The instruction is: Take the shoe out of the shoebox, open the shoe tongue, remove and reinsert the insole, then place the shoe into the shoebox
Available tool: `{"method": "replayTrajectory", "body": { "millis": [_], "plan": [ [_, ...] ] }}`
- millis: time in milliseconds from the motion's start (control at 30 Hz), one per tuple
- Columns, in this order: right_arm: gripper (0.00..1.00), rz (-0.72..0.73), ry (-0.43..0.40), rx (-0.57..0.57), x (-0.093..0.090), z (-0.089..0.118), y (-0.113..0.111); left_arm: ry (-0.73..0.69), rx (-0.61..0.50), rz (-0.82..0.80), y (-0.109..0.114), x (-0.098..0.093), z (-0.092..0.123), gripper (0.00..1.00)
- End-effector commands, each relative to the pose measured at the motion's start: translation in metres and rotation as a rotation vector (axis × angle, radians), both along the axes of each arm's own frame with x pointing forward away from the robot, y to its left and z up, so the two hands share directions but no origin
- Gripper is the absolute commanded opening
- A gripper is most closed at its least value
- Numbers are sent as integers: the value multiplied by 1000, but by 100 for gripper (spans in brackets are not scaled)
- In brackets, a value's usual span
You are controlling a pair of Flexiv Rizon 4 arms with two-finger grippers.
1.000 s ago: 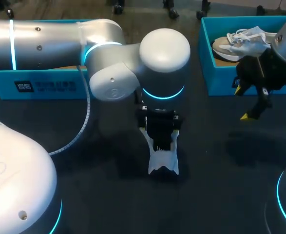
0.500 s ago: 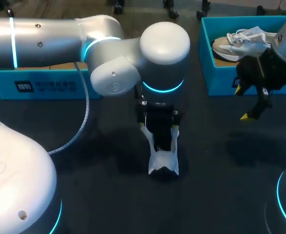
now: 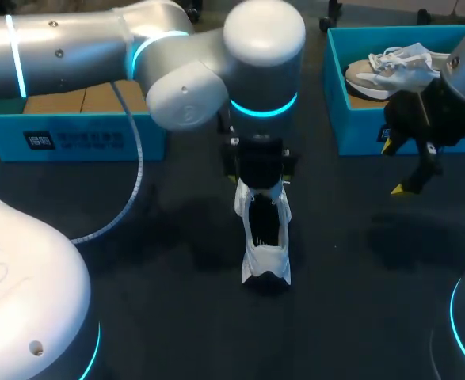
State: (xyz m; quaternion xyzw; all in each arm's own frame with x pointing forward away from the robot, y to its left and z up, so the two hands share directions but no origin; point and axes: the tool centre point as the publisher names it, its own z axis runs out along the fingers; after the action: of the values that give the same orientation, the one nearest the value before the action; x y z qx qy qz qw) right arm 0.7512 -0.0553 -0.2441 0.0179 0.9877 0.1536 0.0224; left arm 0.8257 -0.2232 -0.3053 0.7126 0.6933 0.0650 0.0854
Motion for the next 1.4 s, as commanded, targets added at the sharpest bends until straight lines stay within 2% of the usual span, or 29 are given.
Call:
{"method": "replayTrajectory", "body": {
  "millis": [33, 133, 267, 333, 367, 400, 433, 467, 767, 1000, 1167, 1400],
  "plan": [
    [100, -1, -1, -1, -1, -1, 0, 22, 1, 4, 3, 13, 11, 100],
    [100, -1, -1, -1, -1, -1, 0, 42, 13, 12, 3, 22, 13, 100],
    [100, -1, -1, -1, -1, -1, 0, 51, 21, 2, 2, 23, 14, 100],
    [100, -1, -1, -1, -1, -1, 0, 53, 22, -2, 2, 21, 14, 64],
    [100, -1, -1, -1, -1, -1, 0, 53, 22, -2, 2, 20, 14, 55],
    [100, -1, -1, -1, -1, -1, 0, 56, 23, -2, 2, 20, 13, 55],
    [100, -1, -1, -1, -1, -1, 0, 60, 24, -3, 1, 18, 12, 47],
    [100, -1, -1, -1, -1, -1, 0, 76, 21, -3, 0, 17, 11, 46],
    [100, -1, -1, -1, -1, -1, 0, 155, 16, -36, -2, -15, 4, 42],
    [100, -1, -1, -1, -1, -1, 0, 174, 2, -34, 2, -28, 1, 46],
    [100, -1, -1, -1, -1, -1, 0, 135, -17, -17, 1, -39, -1, 47],
    [100, -1, -1, -1, -1, -1, 0, 151, -33, -4, -5, -45, -8, 47]
  ]
}}
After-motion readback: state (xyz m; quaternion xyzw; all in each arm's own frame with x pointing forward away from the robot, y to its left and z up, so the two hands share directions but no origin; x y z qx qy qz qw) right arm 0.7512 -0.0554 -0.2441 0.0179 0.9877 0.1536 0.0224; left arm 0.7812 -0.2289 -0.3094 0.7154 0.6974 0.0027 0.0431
